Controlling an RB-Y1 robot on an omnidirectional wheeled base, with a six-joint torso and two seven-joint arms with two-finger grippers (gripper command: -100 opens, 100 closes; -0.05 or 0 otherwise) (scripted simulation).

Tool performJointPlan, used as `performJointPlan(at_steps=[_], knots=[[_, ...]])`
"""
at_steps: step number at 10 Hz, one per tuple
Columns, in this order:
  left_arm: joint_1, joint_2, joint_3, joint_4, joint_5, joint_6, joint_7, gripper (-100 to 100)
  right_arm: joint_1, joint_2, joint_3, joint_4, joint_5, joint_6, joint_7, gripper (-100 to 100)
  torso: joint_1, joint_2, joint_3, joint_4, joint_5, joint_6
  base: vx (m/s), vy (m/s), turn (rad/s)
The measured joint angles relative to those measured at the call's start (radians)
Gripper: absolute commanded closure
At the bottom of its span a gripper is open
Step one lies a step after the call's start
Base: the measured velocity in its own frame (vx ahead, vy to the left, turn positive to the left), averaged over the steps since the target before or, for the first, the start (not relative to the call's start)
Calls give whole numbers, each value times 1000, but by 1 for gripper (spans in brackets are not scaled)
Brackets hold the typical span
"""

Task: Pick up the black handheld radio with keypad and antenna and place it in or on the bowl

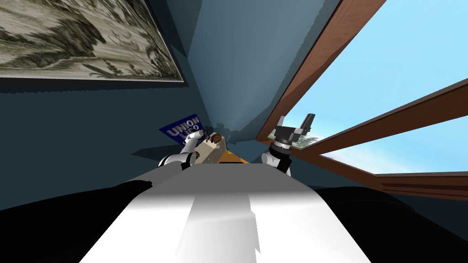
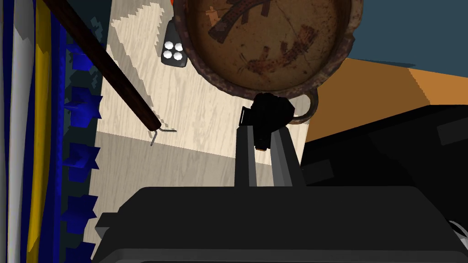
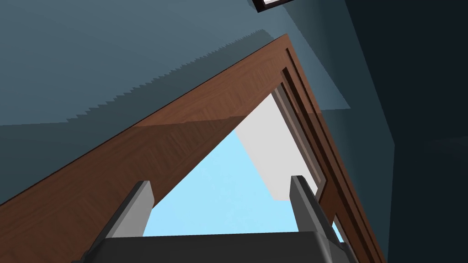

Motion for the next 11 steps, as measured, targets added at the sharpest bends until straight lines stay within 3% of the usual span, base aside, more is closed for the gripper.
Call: performJointPlan(at_steps=[2, 6, 8, 11], knots=[[-68, 0, -5, 71, -9, -4, 2, 100, 0, 0, 0, 0, 0, 0, 0, 0, 0, -2, -1, 0, 0, 1, 29, -11, 72], [-158, -8, -24, 118, -39, 25, 32, 100, 0, 0, 0, 0, 0, 0, 0, 0, 0, -3, -2, -1, 0, 1, 25, -16, 96], [-221, -9, -33, 186, -47, 23, 36, 100, 0, 0, 0, 0, 0, 0, 0, 0, 0, -3, -2, -1, 0, 1, 31, -16, 116], [-261, -23, -53, 202, -67, 44, 60, 100, 0, 0, 0, 0, 0, 0, 0, 0, 0, -3, -2, -1, 1, 1, 26, -20, 48]])
